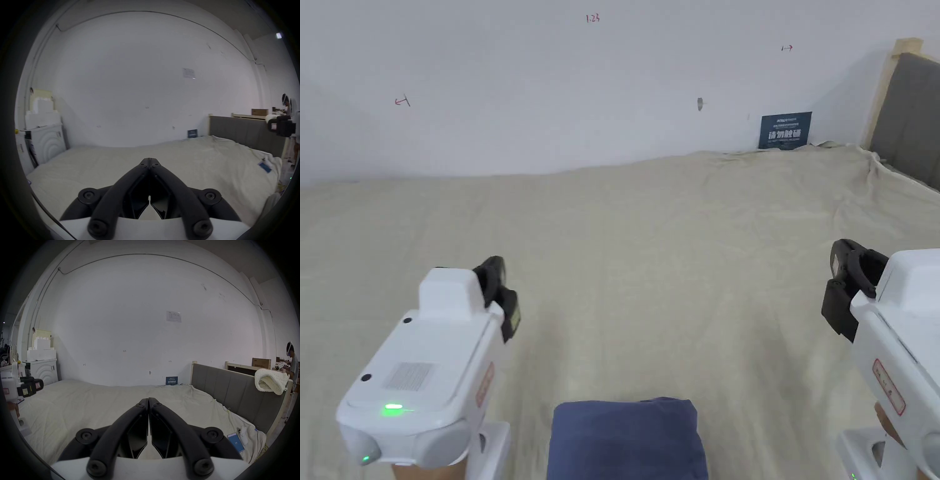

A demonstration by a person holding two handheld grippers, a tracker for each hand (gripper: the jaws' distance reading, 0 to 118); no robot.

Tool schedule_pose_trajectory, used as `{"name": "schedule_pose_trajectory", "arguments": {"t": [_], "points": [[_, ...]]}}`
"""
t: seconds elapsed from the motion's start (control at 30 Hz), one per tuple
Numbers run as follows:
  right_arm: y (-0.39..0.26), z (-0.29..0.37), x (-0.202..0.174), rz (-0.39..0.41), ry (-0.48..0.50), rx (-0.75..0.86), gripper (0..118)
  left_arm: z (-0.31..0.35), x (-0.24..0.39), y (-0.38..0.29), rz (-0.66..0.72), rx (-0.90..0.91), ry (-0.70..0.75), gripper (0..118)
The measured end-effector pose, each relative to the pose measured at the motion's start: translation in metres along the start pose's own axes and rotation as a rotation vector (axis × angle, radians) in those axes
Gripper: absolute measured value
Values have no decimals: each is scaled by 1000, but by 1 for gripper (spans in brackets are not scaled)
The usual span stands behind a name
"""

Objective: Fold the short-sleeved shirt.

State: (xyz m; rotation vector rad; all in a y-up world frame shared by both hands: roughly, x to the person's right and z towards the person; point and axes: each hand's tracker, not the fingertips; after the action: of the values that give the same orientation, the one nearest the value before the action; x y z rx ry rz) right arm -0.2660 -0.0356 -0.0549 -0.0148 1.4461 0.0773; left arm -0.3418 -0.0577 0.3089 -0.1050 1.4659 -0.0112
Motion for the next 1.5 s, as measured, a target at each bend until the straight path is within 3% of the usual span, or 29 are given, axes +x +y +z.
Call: {"name": "schedule_pose_trajectory", "arguments": {"t": [0.43, 1.0, 1.5], "points": [[17, 12, -38, 14, 29, 13, 0, 5, -60, -11, 27, -33, 148, 0], [-4, -11, -26, 11, 44, -4, 0, 6, -60, -14, 50, -42, 148, 0], [-94, -51, -74, -13, 119, -322, 0, 4, -66, -23, 61, -76, 141, 0]]}}
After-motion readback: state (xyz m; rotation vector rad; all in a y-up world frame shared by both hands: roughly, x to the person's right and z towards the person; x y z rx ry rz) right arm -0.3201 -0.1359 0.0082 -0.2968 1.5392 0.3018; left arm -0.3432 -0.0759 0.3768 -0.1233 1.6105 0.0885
